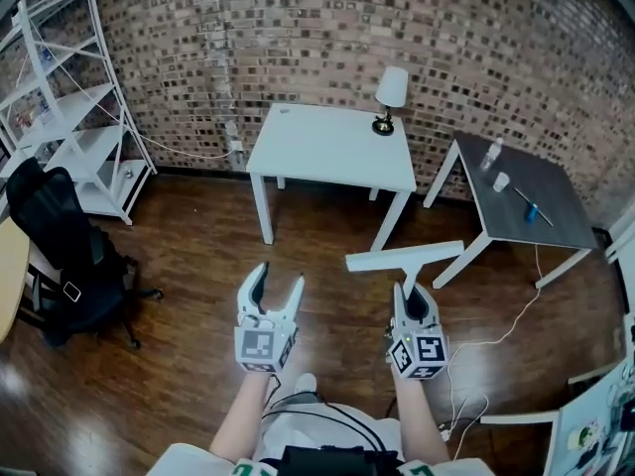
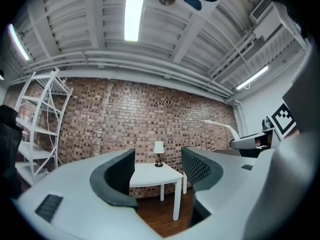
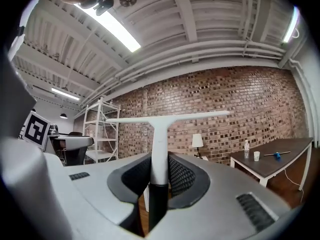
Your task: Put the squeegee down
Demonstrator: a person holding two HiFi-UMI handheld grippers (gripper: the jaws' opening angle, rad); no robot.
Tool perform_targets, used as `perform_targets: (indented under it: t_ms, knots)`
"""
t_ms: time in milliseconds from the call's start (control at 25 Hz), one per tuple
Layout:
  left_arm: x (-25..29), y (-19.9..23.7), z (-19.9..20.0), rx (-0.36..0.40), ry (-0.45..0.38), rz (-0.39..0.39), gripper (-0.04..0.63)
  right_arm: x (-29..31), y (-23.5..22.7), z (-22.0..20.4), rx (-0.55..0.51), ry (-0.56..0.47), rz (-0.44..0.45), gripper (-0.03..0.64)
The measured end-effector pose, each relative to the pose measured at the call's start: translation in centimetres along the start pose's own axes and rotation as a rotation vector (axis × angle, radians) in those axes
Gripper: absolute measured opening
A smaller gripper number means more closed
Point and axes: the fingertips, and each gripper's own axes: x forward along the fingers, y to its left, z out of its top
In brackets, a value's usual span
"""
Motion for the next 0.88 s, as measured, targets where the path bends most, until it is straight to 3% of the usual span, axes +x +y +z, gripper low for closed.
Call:
perform_targets:
  t_ms: [200,480,880]
  knots:
    - [7.2,4.3,-1.9,0.005,0.025,-0.017,0.293,7.5,-1.0,0.1,-0.008,0.025,-0.025,0.095]
    - [16.4,5.7,-3.9,0.027,0.035,-0.031,0.296,16.6,-6.3,-0.7,0.023,0.038,-0.017,0.095]
    - [34.3,10.9,-6.0,0.014,-0.013,0.028,0.307,37.7,-13.2,-3.2,0.053,0.062,0.102,0.095]
